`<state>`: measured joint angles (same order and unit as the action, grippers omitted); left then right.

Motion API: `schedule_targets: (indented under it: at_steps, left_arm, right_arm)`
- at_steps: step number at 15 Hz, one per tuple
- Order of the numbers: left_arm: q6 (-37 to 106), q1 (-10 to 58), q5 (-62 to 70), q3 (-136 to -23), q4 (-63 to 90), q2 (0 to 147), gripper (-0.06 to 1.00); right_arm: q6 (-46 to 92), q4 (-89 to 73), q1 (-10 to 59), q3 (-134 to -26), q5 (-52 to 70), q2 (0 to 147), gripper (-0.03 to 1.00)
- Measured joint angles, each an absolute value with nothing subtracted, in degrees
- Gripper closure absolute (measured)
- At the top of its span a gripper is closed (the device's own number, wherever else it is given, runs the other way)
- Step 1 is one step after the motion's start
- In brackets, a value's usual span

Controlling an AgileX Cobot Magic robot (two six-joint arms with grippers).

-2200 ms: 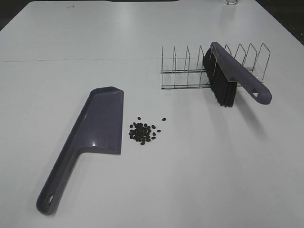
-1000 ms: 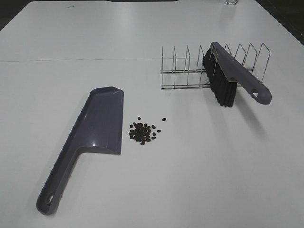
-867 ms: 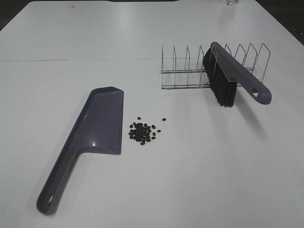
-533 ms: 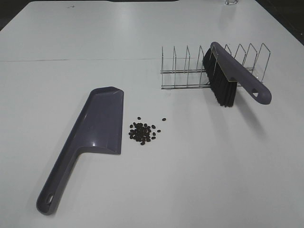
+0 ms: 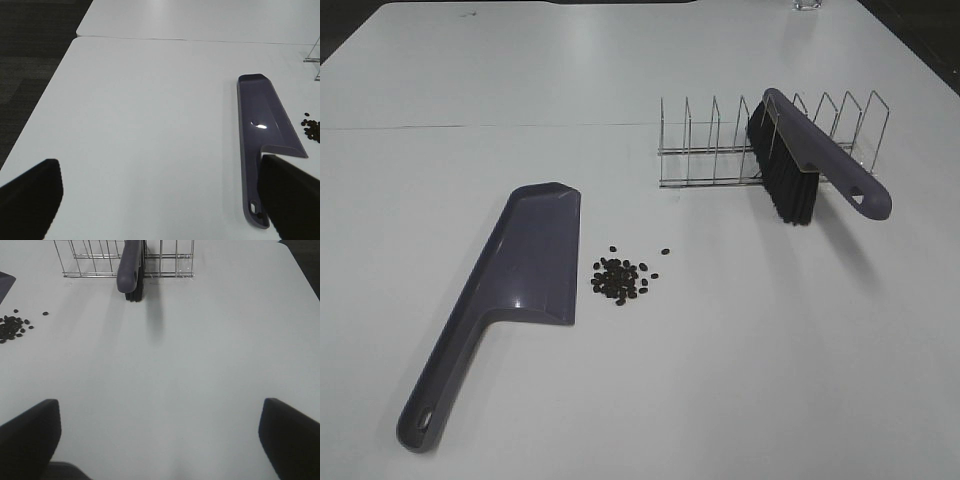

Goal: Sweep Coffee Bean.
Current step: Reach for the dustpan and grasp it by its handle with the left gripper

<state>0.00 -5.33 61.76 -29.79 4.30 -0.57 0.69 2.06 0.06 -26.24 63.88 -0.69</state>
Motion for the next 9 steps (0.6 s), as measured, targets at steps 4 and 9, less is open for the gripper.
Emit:
schedule_targets:
  at_steps: [4,9]
  left_arm:
    - [0.0,-5.3,61.8,-29.8,4.3,-0.6,-0.03]
    - [0.0,-5.3,61.8,-29.8,4.3,-0.6,-0.03]
  right_arm:
    - [0.7,2.1,0.1,-26.2,63.9,-0.7,-0.02]
    - [0.7,2.1,0.1,-26.2,63.9,-0.7,-0.02]
